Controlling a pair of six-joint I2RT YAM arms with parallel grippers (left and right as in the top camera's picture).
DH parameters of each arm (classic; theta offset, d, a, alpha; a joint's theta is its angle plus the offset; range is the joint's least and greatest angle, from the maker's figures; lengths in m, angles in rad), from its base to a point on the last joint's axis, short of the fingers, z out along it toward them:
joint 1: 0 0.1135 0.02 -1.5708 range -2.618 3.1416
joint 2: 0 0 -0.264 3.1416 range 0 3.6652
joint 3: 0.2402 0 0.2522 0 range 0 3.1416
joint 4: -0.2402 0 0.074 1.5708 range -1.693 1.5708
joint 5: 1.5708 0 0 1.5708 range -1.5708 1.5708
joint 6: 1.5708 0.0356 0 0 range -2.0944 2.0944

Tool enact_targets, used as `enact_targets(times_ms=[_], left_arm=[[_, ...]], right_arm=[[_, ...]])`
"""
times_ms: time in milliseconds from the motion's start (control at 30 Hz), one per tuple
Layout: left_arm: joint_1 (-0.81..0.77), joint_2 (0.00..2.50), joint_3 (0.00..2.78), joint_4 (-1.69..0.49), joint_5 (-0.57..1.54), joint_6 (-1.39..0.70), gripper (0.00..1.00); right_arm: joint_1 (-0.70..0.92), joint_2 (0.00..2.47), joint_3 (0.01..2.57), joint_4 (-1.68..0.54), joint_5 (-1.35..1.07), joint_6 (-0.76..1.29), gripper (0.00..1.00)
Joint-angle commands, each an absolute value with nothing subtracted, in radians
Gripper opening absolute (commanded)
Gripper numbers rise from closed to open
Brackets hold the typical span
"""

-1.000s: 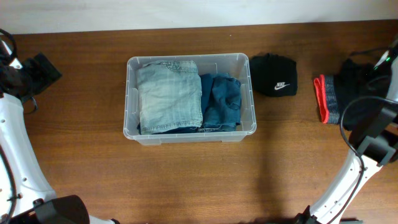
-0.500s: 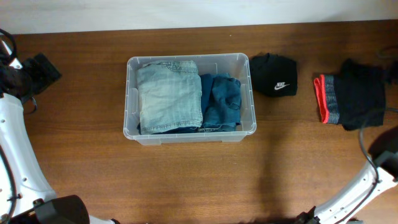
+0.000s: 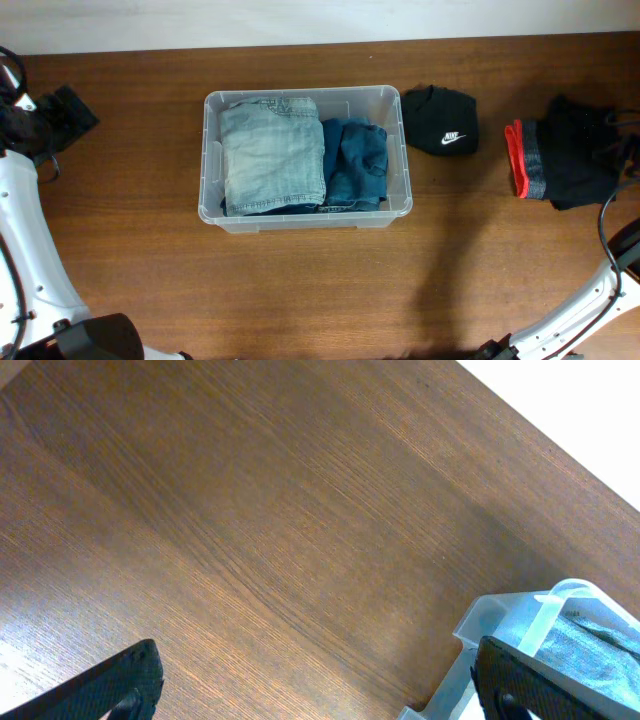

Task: Pack container
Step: 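Drag and lift the black shorts with the right gripper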

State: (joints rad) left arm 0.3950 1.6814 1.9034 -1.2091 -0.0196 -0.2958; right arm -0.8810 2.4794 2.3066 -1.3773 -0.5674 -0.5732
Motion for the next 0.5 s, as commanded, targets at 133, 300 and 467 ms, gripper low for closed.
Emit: enact_targets(times_ms=[133, 300, 467], left_arm=[[0.398, 1.692, 1.898, -1.209, -0.026, -0.302, 1.0], [0.397, 1.692, 1.898, -1.209, -0.026, -0.302, 0.99], [0.398, 1.692, 1.898, -1.209, -0.026, -0.302, 0.99]], right_arm=[[-0.887, 2.538, 2.304, -1.362, -0.6, -0.595, 0.98], [-0.888, 2.558, 2.304, -1.33, -0.59, -0.573, 0.98], [-0.892, 2.559, 2.304, -1.237, -0.535, -0.447, 0.99]])
